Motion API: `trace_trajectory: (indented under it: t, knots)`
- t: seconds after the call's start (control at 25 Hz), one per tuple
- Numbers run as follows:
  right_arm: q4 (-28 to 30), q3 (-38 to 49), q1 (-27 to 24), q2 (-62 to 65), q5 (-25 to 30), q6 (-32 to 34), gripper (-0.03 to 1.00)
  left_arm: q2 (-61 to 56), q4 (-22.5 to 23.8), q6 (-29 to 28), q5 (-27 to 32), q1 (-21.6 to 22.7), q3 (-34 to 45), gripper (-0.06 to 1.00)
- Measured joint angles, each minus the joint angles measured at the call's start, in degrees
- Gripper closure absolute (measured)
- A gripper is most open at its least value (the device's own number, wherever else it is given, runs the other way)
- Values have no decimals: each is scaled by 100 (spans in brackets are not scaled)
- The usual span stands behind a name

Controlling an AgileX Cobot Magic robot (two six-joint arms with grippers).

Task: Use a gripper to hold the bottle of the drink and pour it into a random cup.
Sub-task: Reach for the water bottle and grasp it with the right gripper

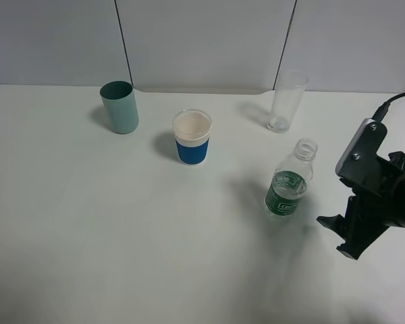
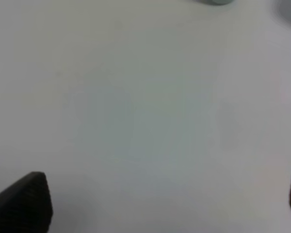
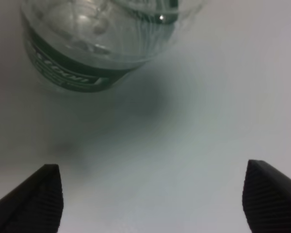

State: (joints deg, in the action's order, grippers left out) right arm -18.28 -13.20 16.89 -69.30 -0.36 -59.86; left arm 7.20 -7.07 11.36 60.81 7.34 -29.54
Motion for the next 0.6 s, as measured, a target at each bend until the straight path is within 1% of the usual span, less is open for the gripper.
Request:
trace_trajectory:
  t: [0.08, 0.2, 0.52, 0.6]
  knots:
    - [200, 0, 0, -36, -51, 245, 22, 0, 0, 0, 0, 0, 0, -5]
    - [333, 0, 0, -36, -120, 483, 22, 0, 0, 0, 0, 0, 0, -5]
    - [347, 0, 37, -43, -96, 513, 22, 0, 0, 0, 0, 0, 0, -5]
    - [347, 0, 49, -43, -102, 476, 20, 0, 0, 0, 0, 0, 0, -5]
